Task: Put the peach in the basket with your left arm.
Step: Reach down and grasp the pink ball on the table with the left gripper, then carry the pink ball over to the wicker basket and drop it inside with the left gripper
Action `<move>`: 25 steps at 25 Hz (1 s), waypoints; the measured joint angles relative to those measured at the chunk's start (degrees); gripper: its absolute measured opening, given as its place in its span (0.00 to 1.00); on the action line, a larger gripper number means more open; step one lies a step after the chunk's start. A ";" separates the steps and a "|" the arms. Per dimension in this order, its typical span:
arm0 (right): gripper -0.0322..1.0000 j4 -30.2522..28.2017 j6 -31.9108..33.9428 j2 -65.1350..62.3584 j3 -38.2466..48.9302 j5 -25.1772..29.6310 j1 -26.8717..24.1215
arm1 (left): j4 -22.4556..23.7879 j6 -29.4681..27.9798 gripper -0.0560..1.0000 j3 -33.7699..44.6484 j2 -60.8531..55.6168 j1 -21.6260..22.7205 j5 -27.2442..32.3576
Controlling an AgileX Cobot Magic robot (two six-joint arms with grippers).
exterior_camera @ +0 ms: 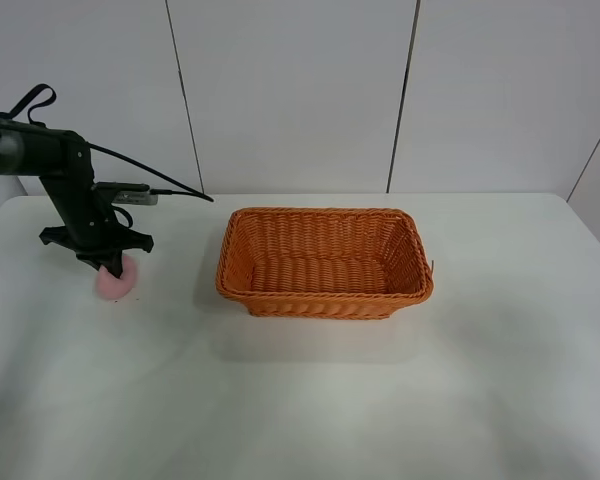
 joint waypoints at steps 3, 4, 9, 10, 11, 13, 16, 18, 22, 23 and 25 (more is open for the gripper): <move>0.70 0.00 0.00 0.00 0.00 0.00 0.00 | 0.59 -1.16 0.17 -1.36 -0.97 0.00 2.50; 0.70 0.00 0.00 0.00 0.00 0.00 0.00 | 0.59 -1.21 0.17 -1.91 -1.41 0.00 3.69; 0.70 0.00 0.00 0.00 0.00 0.00 0.00 | 0.65 -1.34 0.17 -7.07 -6.78 -0.05 11.67; 0.70 0.00 0.00 0.00 0.00 0.00 0.00 | 0.72 -1.35 0.17 -7.98 -8.04 -0.11 13.19; 0.70 0.00 0.00 0.00 0.00 0.00 0.00 | 0.81 -1.40 0.17 -8.89 -9.71 -0.43 14.61; 0.70 0.00 0.00 0.00 0.00 0.00 0.00 | 0.75 -1.40 0.17 -11.20 -12.01 -1.50 17.02; 0.70 0.00 0.00 0.00 0.00 0.00 0.00 | -0.32 -1.40 0.17 -14.54 -13.68 -4.34 20.96; 0.70 0.00 0.00 0.00 0.00 0.00 0.00 | -1.46 -1.42 0.17 -15.99 -13.93 -6.90 21.93; 0.70 0.00 0.00 0.00 0.00 0.00 0.00 | -2.77 -2.56 0.17 -16.60 -13.79 -14.92 21.61; 0.70 0.00 0.00 0.00 0.00 0.00 0.00 | -2.95 -3.10 0.17 -16.86 -13.51 -16.77 21.48; 0.70 0.00 0.00 0.00 0.00 0.00 0.00 | -3.23 -4.14 0.17 -18.39 -11.96 -20.74 21.36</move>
